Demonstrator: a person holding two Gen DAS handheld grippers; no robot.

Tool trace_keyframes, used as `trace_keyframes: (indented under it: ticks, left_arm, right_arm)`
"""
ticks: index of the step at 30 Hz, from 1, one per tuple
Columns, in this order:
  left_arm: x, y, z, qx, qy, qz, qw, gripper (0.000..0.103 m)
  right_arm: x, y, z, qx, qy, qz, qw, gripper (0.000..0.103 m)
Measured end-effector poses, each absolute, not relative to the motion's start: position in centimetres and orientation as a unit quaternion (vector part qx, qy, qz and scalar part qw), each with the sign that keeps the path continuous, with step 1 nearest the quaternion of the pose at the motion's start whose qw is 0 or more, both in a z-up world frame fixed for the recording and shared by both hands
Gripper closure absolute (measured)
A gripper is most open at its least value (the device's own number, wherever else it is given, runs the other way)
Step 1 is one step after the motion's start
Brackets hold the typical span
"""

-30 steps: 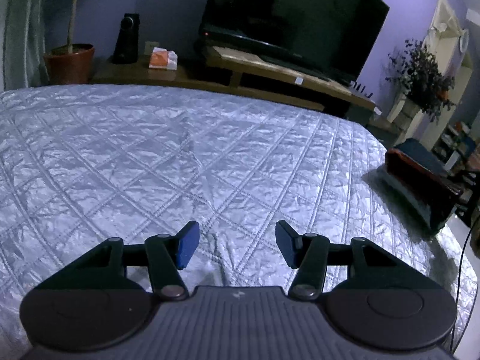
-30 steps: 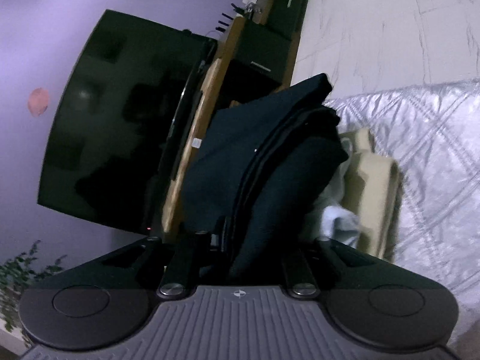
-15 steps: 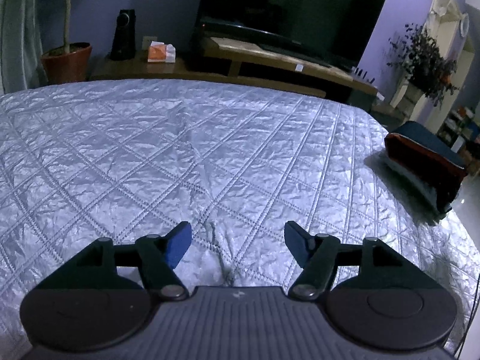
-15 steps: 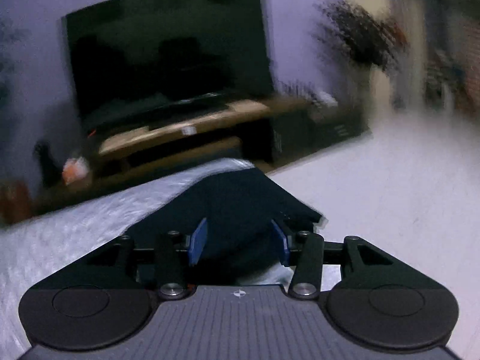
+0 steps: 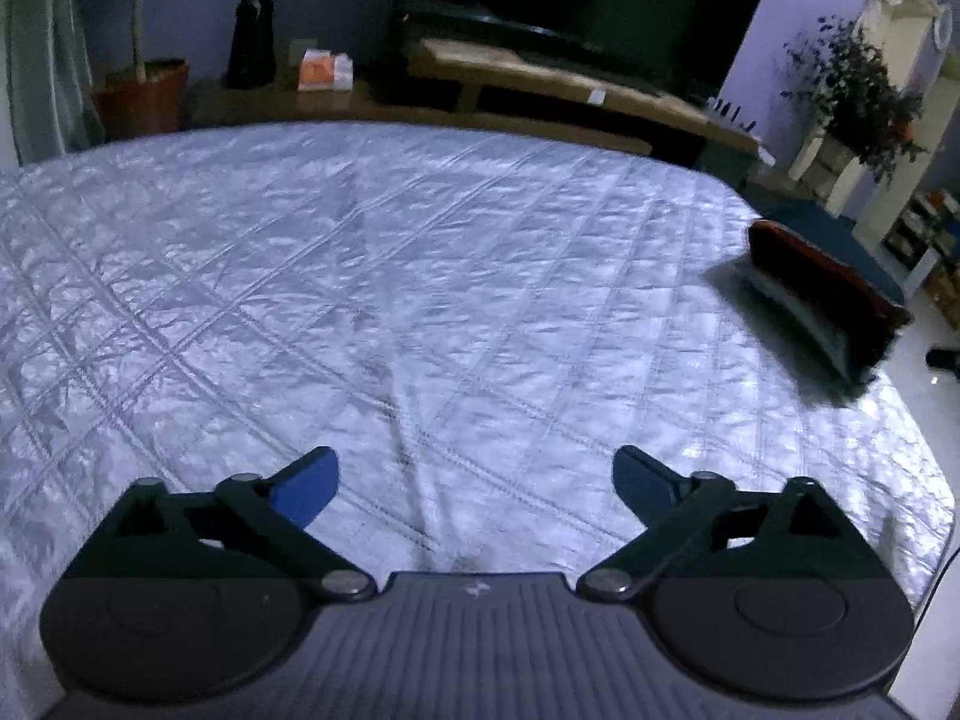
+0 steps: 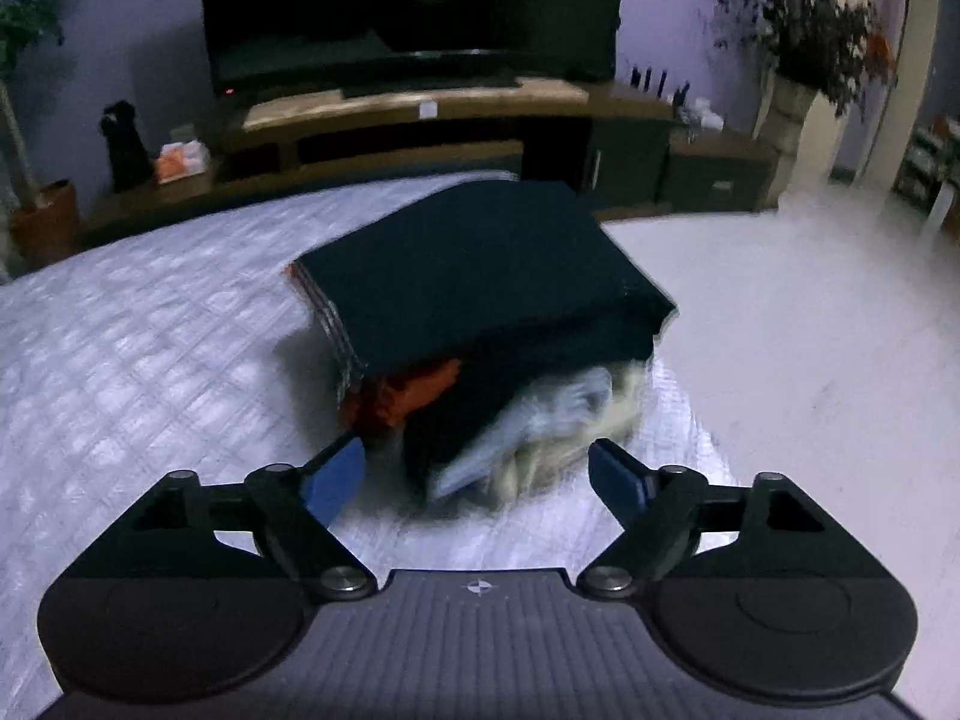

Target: Fold clothes

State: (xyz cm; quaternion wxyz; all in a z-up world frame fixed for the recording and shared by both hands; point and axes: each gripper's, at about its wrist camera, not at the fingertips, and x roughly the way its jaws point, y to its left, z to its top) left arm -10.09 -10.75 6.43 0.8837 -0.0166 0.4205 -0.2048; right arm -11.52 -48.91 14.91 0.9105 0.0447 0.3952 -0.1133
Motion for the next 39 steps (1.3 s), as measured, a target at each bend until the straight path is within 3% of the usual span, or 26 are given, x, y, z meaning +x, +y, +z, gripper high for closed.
trace_keyframes:
  ticks: [5,8,10,16,22,27,39]
  left_arm:
    - [-16.9,-13.3,9.8,-0.013,0.414,-0.247,0.876,0.003]
    - [-20.7,-14.7,12.2,0.012,0.416,-0.257,0.872,0.002]
    - [-23.0,-15.6,14.0,0.029,0.409,-0.267,0.872,0.001]
    - [-28.4,-17.9,18.4,0.053,0.423,-0.278,0.861,0.001]
    - [-32.1,-19.6,18.9,0.103,0.476,-0.240,0.840,0.001]
    - [-35.2,-18.3,19.4,0.097,0.466,-0.225,0.850,0.001]
    - [-40.9,-17.9,21.5,0.119,0.409,-0.191,0.884,0.002]
  right_arm:
    - [-19.1,-46.6,17.7,0.075,0.387,-0.119,0.911,0.012]
    - [-22.7,-45.1,20.8,0.029,0.373,-0.196,0.906,0.000]
    - [-24.5,-44.6,22.7,-0.006,0.359,-0.211,0.909,0.001]
    - [-30.0,-43.8,26.1,0.026,0.383,-0.194,0.903,0.000]
    - [-32.7,-42.3,26.8,0.119,0.398,-0.145,0.898,0.000]
    - [-34.2,-39.4,28.2,0.076,0.348,-0.166,0.920,0.000]
    - [-43.2,-34.3,26.8,0.091,0.351,-0.130,0.923,0.000]
